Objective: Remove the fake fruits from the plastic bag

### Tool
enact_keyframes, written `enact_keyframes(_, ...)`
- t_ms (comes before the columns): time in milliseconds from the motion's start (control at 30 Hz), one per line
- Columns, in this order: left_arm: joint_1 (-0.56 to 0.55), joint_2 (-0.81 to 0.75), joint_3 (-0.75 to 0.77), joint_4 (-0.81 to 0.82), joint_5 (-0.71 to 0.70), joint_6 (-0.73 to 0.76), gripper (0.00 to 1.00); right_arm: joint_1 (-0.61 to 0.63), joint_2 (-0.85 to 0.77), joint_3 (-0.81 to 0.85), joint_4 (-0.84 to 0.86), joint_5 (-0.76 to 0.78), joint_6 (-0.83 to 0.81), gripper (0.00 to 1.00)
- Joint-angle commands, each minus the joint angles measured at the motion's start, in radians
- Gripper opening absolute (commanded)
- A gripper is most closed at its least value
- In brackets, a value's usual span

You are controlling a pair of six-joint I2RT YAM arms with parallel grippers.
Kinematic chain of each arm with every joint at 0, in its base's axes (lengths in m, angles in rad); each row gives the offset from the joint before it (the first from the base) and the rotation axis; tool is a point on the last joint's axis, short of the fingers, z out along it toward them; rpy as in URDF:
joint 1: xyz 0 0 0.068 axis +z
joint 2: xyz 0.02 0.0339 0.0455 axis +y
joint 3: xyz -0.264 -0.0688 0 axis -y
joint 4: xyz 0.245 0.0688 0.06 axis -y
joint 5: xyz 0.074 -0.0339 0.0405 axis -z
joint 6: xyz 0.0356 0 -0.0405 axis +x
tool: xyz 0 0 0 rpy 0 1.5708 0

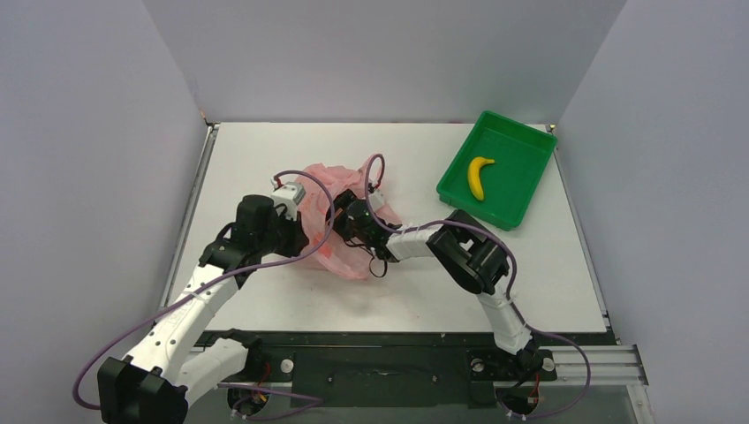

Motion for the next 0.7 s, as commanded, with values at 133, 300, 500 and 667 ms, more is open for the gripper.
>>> enact_keyframes(133,-0.013,0.016,0.000,0.046,0.026,0.010,0.00,0.019,0.136,0.194,-0.046,0.025,0.047,0.68)
enact_keyframes(300,-0.015,0.019,0.000,0.044,0.018,0.009,0.00,0.021,0.239,0.313,-0.093,0.052,0.052,0.54)
enact_keyframes(500,-0.023,0.006,-0.001,0.036,-0.058,-0.001,0.00,0.003,0.174,0.291,-0.051,0.015,-0.039,0.12)
enact_keyframes(667,-0.021,0.002,0.008,0.018,-0.155,-0.011,0.00,-0.021,0.007,0.086,0.090,-0.053,-0.094,0.00)
